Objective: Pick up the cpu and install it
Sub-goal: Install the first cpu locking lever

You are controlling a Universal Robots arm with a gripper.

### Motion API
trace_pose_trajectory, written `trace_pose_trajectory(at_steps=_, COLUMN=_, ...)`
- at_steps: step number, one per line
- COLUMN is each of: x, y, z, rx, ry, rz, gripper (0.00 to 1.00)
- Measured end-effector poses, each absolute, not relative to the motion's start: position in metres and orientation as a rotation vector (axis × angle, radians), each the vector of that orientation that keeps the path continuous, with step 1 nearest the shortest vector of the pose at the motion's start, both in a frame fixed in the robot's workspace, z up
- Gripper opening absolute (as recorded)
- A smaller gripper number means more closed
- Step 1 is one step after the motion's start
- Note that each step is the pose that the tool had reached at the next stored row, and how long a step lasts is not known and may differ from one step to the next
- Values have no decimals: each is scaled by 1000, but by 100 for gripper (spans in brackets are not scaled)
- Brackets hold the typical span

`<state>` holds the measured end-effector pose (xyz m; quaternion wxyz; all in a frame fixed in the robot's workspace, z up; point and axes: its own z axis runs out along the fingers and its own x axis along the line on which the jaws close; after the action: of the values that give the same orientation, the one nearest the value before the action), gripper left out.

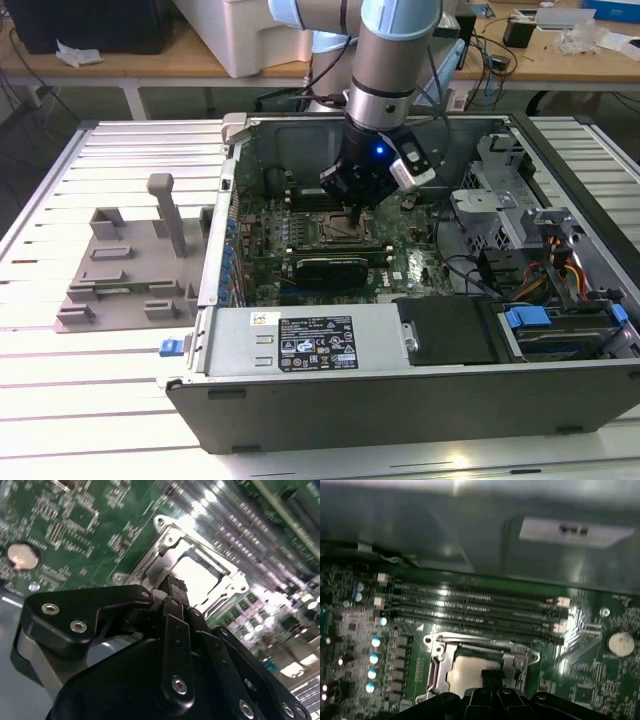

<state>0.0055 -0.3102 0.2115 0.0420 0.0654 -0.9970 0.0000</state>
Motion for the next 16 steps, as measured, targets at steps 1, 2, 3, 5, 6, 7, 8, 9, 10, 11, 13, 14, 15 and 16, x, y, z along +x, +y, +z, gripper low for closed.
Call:
trace_pose_trajectory(at_steps=1, x=6, y=-310, z=214, rx=200, ry=-3051, rz=0, gripper=11)
trace_pose_trajectory(at_steps=2, x=6, y=-310, z=219, rx=200, ry=-3051, rz=0, gripper=11)
trace_pose_trajectory(at_steps=3, x=6, y=-310, z=224, rx=200, ry=-3051, rz=0, gripper=11)
trace_pose_trajectory(at_steps=5, x=6, y=-310, z=240, rx=200, ry=-3051, rz=0, gripper=11)
trace_pose_trajectory(at_steps=6, x=6, y=-310, z=249, rx=200, ry=-3051, rz=0, gripper=11)
trace_pose_trajectory(at_steps=7, x=6, y=-310, z=257, rx=200, ry=-3051, rz=0, gripper=11)
trace_pose_trajectory(at_steps=8, x=6, y=-310, z=264, rx=200, ry=-3051, rz=0, gripper=11)
trace_pose_trajectory(at_steps=9, x=6, y=-310, z=272, rx=200, ry=-3051, rz=1, gripper=11)
trace_pose_trajectory(at_steps=10, x=6, y=-310, z=279, rx=200, ry=-3051, rz=0, gripper=11)
trace_pose_trajectory(at_steps=11, x=6, y=-310, z=282, rx=200, ry=-3051, rz=1, gripper=11)
trace_pose_trajectory(at_steps=13, x=6, y=-310, z=283, rx=200, ry=-3051, rz=0, gripper=11)
trace_pose_trajectory(at_steps=14, x=6, y=-310, z=283, rx=200, ry=-3051, rz=0, gripper=11)
trace_pose_trajectory(at_steps=15, x=6, y=-310, z=283, rx=200, ry=-3051, rz=1, gripper=11)
trace_pose_trajectory(at_steps=16, x=6, y=-310, z=283, rx=200, ry=-3051, rz=0, gripper=11)
